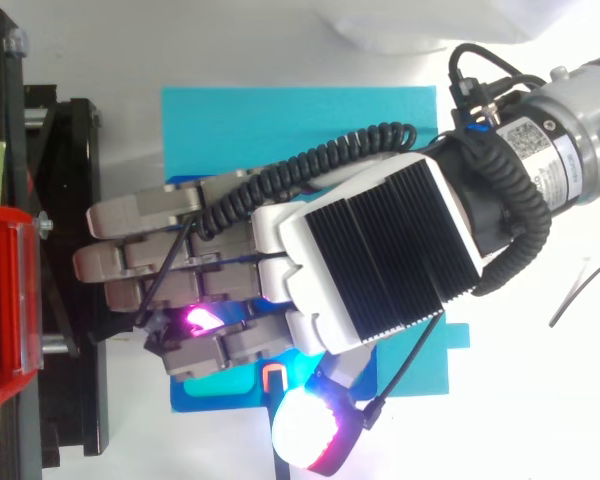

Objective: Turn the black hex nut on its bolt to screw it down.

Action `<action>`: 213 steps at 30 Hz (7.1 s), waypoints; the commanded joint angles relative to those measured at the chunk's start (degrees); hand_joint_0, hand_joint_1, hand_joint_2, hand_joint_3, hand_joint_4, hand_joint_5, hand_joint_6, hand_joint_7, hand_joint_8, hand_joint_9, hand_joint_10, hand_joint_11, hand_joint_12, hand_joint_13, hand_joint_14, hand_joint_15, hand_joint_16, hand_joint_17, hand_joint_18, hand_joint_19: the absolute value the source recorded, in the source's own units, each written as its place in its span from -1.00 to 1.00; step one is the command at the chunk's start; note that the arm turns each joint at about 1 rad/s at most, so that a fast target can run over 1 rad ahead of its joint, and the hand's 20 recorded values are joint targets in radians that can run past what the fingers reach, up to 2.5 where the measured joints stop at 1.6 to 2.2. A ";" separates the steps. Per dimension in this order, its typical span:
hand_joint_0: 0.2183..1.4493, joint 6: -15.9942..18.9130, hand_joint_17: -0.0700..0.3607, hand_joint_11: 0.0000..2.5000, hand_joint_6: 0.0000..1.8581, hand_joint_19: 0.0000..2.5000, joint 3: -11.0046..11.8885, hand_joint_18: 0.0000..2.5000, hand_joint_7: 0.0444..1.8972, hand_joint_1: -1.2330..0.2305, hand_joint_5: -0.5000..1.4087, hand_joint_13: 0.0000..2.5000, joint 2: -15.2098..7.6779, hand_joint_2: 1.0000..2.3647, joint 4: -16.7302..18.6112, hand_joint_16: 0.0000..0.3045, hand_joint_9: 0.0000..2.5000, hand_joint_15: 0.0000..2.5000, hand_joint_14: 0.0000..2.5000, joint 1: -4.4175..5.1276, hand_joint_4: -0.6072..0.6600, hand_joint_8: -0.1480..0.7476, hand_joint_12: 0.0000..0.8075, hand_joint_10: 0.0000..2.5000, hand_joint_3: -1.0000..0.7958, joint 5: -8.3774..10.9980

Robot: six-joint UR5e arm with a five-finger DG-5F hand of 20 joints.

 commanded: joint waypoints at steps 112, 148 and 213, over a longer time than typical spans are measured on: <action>-0.69 0.70 -0.04 -0.88 -0.46 -1.00 -1.93 -0.91 0.24 -0.07 -0.62 -0.75 -0.10 -1.00 9.30 -0.60 -0.50 -1.00 -1.00 -3.14 0.35 -0.10 -0.20 -1.00 -0.44 -5.74; -0.74 0.53 0.04 -0.89 -0.38 -1.00 -2.02 -0.95 0.32 0.61 -0.60 -0.76 -0.10 -1.00 4.56 -0.55 -0.49 -1.00 -1.00 -0.24 0.34 -0.05 -0.13 -1.00 -0.44 -2.13; -0.70 0.62 -0.02 -0.83 -0.13 -1.00 -2.20 -0.92 0.11 0.56 -0.62 -0.74 -0.10 -1.00 6.67 -0.59 -0.40 -1.00 -1.00 -4.99 0.30 -0.03 -0.18 -0.99 -0.44 -6.26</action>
